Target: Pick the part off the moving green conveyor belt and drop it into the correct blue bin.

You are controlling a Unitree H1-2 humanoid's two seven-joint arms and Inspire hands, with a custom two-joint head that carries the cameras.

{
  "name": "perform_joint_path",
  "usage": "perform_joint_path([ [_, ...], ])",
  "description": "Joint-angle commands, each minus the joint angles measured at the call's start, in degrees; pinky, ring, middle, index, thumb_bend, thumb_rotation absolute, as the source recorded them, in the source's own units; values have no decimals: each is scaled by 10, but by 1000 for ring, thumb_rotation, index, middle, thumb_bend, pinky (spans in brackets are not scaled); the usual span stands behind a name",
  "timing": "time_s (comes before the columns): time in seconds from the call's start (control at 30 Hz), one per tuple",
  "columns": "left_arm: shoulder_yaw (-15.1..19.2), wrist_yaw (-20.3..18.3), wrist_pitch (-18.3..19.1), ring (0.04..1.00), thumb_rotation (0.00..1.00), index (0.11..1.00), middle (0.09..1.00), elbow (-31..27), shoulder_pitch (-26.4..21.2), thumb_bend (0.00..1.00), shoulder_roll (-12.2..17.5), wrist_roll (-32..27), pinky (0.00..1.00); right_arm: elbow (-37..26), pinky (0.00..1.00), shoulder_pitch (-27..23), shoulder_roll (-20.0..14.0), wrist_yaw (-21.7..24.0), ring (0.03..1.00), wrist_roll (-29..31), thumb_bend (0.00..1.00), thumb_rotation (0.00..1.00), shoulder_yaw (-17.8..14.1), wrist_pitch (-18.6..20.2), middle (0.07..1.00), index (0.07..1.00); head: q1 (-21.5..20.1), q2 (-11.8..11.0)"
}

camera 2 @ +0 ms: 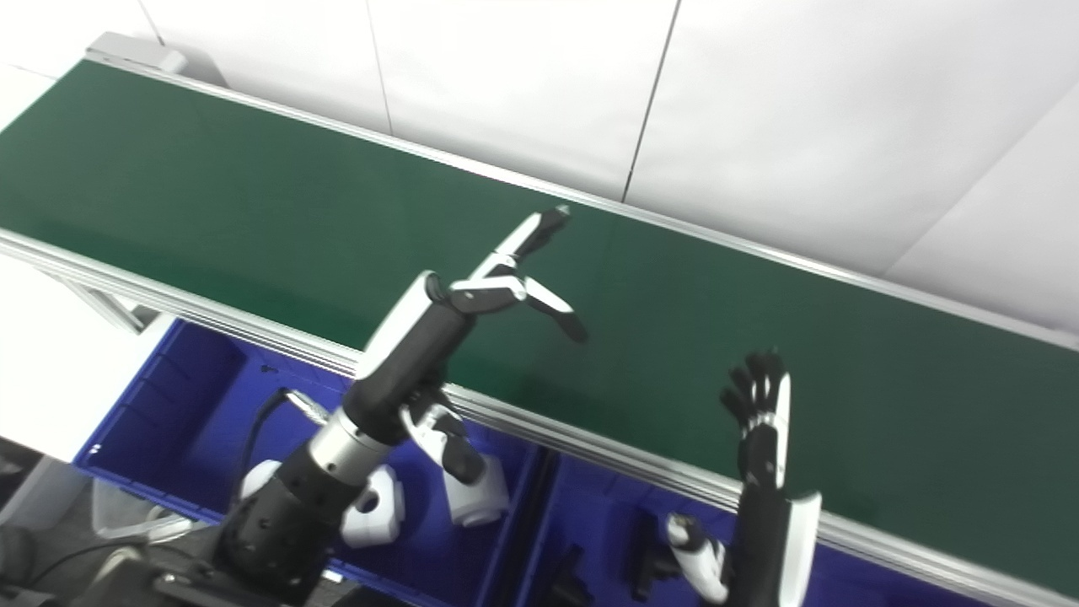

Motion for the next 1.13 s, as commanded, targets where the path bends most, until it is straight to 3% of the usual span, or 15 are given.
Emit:
perform_joint_path([
  [0.0,7,18,-13,1000,866,1000,1000,-5,-4,1000,-19,-4,999,-29,807,-17,-8,-36,894,-14,890,1000,5,-36,960,1000,-8,-5],
  [0.17,19,33,-33,1000,937,1000,1000,-21,-5,1000,-37,-3,966,-60,829,-28,-15,-76,900,-53,966,1000,19,-36,960,1000,-20,-15],
  [0.3,22,43,-52,989,904,1000,994,-31,-18,964,-43,-40,947,-104,933,-31,-3,-58,952,-48,970,976,26,-27,976,1000,-26,-19],
  [0.4,24,48,-45,998,889,1000,999,-60,-14,965,-56,-51,973,-133,987,-24,6,-52,991,-80,945,978,27,-25,991,1000,-33,-16],
  [0.57,28,56,-53,1000,882,1000,1000,-69,-25,974,-53,-61,981,-138,1000,-30,10,-40,1000,-103,934,991,34,-24,1000,1000,-66,-2],
  [0.67,32,49,-53,1000,859,1000,1000,-68,-34,977,-36,-84,997,-128,1000,-35,24,-43,1000,-110,927,998,42,-20,1000,1000,-100,7],
  [0.7,36,46,-53,1000,856,1000,1000,-65,-36,979,-28,-92,999,-119,1000,-44,28,-44,1000,-108,925,999,46,-22,1000,1000,-131,14],
  [0.73,39,44,-53,1000,853,1000,1000,-63,-37,973,-23,-97,1000,-113,1000,-50,30,-44,1000,-106,932,997,49,-24,1000,1000,-131,14],
  [0.77,43,42,-53,1000,852,1000,1000,-60,-41,971,-15,-103,1000,-103,1000,-59,35,-46,1000,-108,935,996,51,-24,1000,1000,-161,21],
  [0.93,56,13,-53,1000,821,1000,1000,-43,-67,959,30,-149,1000,-72,932,-89,71,-58,966,-156,915,1000,57,-15,979,1000,-242,32],
  [1.1,64,-13,-53,1000,752,1000,1000,-28,-78,983,56,-189,1000,-52,880,-110,86,-71,945,-179,886,1000,68,-13,979,995,-265,29],
])
